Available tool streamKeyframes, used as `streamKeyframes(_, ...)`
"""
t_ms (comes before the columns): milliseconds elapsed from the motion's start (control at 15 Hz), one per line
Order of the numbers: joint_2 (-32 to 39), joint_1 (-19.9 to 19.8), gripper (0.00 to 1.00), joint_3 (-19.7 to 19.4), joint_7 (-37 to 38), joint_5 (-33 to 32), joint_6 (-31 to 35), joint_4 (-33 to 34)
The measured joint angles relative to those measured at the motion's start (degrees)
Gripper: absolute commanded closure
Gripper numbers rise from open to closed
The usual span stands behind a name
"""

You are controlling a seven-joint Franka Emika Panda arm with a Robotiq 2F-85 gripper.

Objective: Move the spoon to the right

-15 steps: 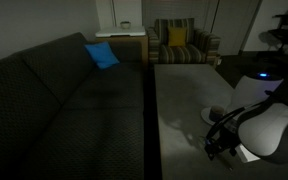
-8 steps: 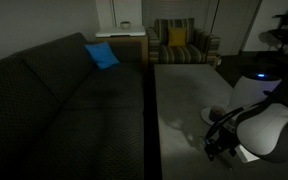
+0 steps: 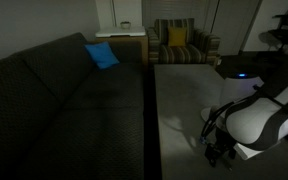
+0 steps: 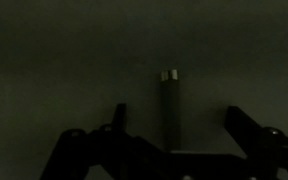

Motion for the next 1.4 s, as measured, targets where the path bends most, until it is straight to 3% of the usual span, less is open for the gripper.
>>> streamKeyframes(67, 0.20, 0.03, 0.02, -0.01, -0.04, -0.29, -1.19, 0.79)
streamKeyframes(133, 0.39, 0.06, 0.22, -0.01, -0.15, -0.53, -2.22, 1.48)
streamKeyframes(400, 0.53, 0.07, 0.37, 0.03, -1.11, -1.10, -4.99, 3.18)
streamKeyframes(933, -0.41, 0.03, 0.97, 0.03, -2.33, -1.29, -6.73, 3.98)
streamKeyframes(1067, -0.46, 0.04, 1.00, 0.04, -2.59, -1.30, -6.68, 4.08)
streamKeyframes(1133, -0.48, 0.04, 0.96, 0.04, -2.68, -1.30, -6.69, 4.08)
streamKeyframes(1400, -0.49, 0.09, 0.96, -0.01, -2.78, -1.65, -6.22, 4.09)
